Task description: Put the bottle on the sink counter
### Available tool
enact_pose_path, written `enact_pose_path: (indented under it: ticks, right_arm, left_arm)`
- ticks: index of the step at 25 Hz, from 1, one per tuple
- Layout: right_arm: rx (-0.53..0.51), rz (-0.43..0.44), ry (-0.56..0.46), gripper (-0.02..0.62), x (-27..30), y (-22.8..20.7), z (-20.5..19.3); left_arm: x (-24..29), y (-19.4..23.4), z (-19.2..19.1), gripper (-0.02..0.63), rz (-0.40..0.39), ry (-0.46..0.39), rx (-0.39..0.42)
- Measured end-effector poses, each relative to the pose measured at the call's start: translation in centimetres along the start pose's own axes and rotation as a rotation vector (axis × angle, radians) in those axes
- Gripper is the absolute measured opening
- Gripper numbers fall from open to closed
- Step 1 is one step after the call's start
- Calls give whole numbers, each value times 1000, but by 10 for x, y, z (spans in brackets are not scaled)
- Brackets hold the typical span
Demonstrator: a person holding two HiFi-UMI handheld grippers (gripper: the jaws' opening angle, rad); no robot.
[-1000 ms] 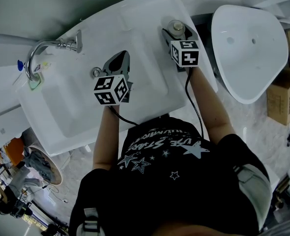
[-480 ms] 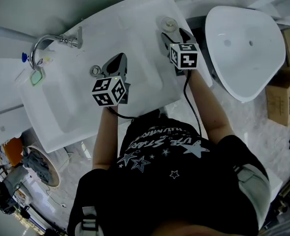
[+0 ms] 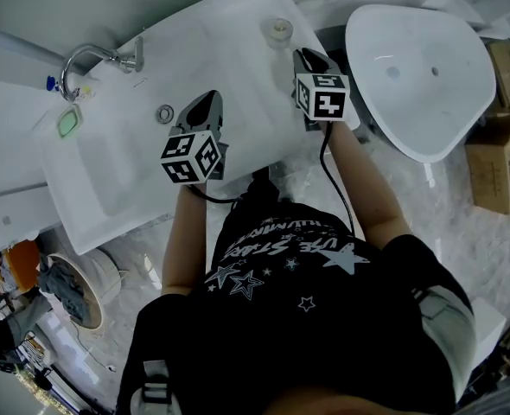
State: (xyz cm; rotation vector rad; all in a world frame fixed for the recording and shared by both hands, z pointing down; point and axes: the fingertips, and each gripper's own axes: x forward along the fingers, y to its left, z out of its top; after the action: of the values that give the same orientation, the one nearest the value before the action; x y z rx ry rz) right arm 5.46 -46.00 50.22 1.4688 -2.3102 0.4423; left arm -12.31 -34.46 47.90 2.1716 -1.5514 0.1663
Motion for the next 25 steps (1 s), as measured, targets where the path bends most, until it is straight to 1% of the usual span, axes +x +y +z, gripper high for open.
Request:
enact_pose_path:
  ticks: [3, 7, 12, 16, 21, 25]
  right_arm:
    - [1, 3, -24, 25, -23, -1, 3]
    - [6, 16, -52, 14, -57, 2, 4]
    - [5, 69, -83, 6, -102, 17, 0]
    - [-5, 111, -97, 6, -136, 29, -11]
    - [-13, 153, -86, 6, -168, 42, -31]
    - [7, 175, -84, 6, -190, 47, -42]
  left_arm:
    - [-15, -15, 0, 8, 0, -16, 10]
    - [-38, -34, -3, 8, 6, -34, 15]
    - [-71, -59, -11, 8, 13, -55, 22]
    - [-98, -81, -22, 8, 22, -71, 31]
    - [-131, -103, -39, 8, 38, -82, 32]
    - [-151, -117, -51, 8, 49, -88, 30]
